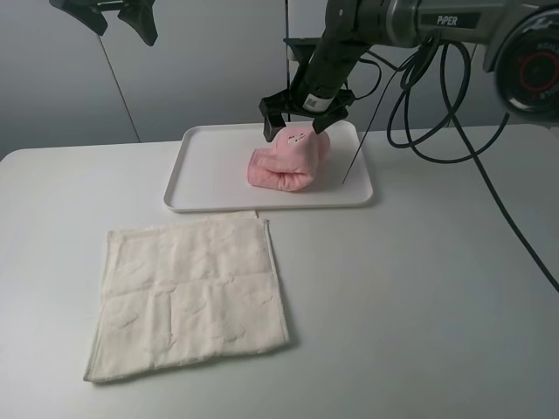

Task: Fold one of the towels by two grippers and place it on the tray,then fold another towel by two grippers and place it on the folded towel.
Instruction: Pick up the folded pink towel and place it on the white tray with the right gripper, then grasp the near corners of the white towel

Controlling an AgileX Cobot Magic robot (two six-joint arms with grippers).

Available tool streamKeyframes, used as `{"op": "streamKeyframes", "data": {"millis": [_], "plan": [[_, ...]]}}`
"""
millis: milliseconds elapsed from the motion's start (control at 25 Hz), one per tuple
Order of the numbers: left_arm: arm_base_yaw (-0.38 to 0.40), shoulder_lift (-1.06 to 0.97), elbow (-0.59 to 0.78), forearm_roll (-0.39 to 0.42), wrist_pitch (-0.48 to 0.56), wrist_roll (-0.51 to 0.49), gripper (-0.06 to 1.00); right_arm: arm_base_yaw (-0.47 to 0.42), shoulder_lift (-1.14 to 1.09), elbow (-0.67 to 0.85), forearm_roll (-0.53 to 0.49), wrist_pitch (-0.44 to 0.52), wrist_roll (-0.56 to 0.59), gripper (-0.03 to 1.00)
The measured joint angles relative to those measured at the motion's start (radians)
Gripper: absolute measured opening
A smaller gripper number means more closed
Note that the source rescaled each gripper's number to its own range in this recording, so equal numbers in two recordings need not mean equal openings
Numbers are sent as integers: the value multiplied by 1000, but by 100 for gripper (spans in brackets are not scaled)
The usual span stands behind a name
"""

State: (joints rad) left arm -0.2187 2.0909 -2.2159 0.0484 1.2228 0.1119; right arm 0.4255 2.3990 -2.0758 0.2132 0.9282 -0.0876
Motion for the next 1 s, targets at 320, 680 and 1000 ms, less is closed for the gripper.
{"op": "streamKeyframes", "data": {"millis": [320,680,1000], "plan": [[6,0,0,4,0,0,98,2,-39,0,-15,96,-93,100],[83,-2,8,-14,0,74,98,2,-186,0,-95,185,-129,100],[184,-129,233,-76,-2,320,98,2,-197,0,-39,287,-179,100]]}}
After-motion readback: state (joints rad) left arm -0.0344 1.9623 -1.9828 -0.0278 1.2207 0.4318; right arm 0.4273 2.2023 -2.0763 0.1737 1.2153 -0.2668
